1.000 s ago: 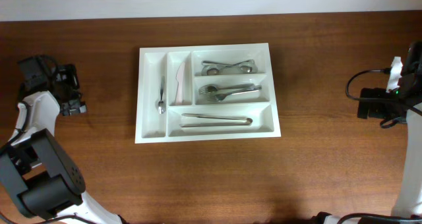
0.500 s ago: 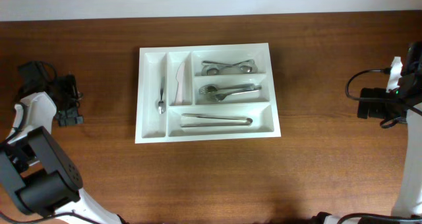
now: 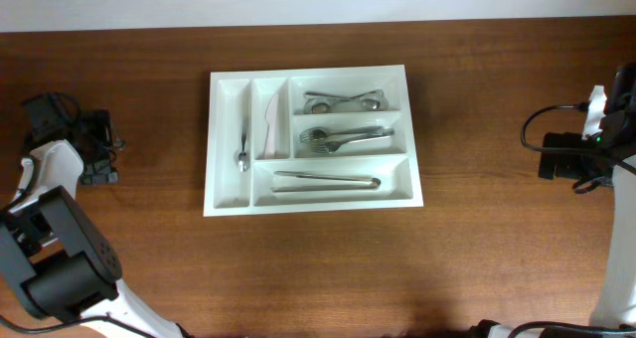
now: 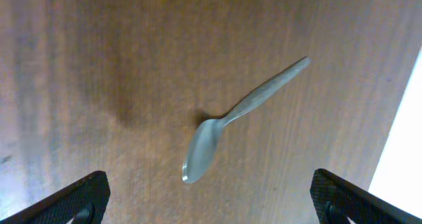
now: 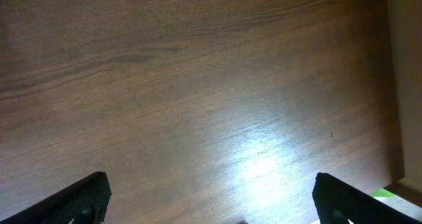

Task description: Pack container

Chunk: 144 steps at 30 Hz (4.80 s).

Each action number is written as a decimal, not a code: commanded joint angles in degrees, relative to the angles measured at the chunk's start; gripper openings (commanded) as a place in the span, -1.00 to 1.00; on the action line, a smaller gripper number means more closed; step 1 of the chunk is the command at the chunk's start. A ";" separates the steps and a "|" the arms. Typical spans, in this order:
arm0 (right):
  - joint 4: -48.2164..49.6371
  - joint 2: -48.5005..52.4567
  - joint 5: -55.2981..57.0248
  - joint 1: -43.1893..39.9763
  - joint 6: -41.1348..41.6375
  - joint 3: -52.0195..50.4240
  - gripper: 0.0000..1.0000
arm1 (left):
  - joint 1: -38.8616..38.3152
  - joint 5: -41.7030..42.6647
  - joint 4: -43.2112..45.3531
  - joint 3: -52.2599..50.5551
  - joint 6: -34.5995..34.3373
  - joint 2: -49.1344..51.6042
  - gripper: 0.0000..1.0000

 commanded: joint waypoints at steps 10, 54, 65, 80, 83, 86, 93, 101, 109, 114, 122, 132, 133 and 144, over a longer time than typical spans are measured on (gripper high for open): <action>0.02 -1.07 0.92 -0.20 0.48 0.02 0.98 | -0.76 3.04 4.59 0.76 1.27 3.26 0.99; 0.02 -1.07 0.92 -0.20 0.48 0.02 0.98 | -0.79 6.97 8.87 0.79 1.09 7.80 0.59; 0.02 -1.07 0.92 -0.20 0.48 0.02 0.97 | -0.74 7.58 8.85 0.79 1.09 7.80 -0.21; 0.02 -1.07 0.92 -0.20 0.48 0.02 0.98 | -0.74 8.07 8.85 0.79 1.09 7.80 -0.72; 0.02 -1.07 0.92 -0.20 0.48 0.02 0.98 | -0.74 8.07 8.85 0.79 1.11 7.80 -0.85; 0.02 -1.07 0.92 -0.20 0.48 0.02 0.98 | -0.74 8.09 8.85 0.79 1.09 7.80 -0.91; 0.02 -1.07 0.92 -0.20 0.50 0.02 0.98 | -0.74 8.07 8.90 0.79 1.11 7.80 -0.96; 0.02 -1.07 0.92 -0.20 0.48 0.02 0.98 | -0.74 10.05 9.53 1.09 1.16 7.78 -0.96; 0.02 -1.07 0.92 -0.20 0.50 0.02 0.98 | -0.87 13.07 9.57 5.05 12.17 7.76 -0.96; 0.02 -1.07 0.92 -0.20 0.48 0.02 0.98 | -0.90 18.29 9.55 8.63 20.55 7.74 -0.96; 0.02 -1.07 0.92 -0.20 0.48 0.02 0.98 | -0.92 28.57 9.49 12.52 28.15 7.74 -0.96; 0.02 -1.07 0.92 -0.20 0.48 0.02 0.98 | -2.67 44.68 9.53 12.85 35.87 7.72 -0.96; 0.02 -1.07 0.92 -0.20 0.48 0.02 0.98 | -3.08 46.71 9.53 12.87 36.33 7.72 -0.96; 0.02 -1.07 0.92 -0.20 0.48 0.02 0.98 | -7.19 56.43 6.71 12.90 36.70 6.21 -0.96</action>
